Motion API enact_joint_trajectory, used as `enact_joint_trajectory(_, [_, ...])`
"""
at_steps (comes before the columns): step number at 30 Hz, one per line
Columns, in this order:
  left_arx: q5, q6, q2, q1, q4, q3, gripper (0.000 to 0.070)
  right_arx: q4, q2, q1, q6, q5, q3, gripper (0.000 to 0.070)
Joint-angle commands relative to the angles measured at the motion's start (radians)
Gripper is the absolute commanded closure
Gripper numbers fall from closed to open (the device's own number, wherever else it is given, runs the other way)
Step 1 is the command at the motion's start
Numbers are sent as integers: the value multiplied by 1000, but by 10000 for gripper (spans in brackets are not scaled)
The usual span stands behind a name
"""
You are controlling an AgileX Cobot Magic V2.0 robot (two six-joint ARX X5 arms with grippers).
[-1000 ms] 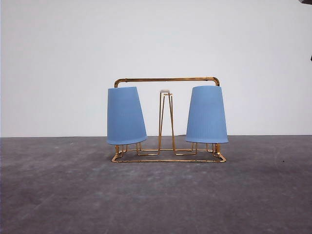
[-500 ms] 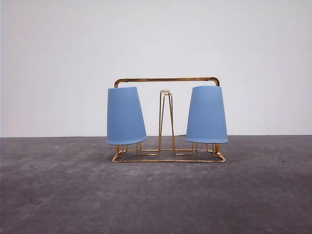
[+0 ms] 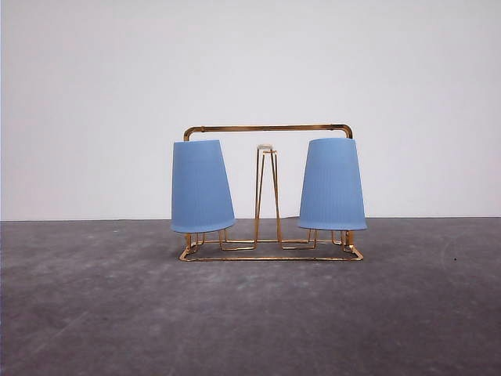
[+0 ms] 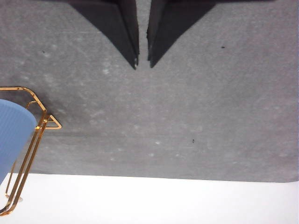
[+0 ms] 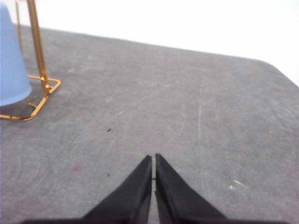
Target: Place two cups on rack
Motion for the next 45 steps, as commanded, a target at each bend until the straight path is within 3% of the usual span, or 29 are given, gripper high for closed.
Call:
enact_joint_trajectory(1, [-2,-5,-1,1,-6,-15,685,-2,-1,1,-7,2,-4,689])
enact_joint_trajectory(45, [-2,-5,-1,1,-7,-15,685,20,-1,-25,-6,3,-4,689])
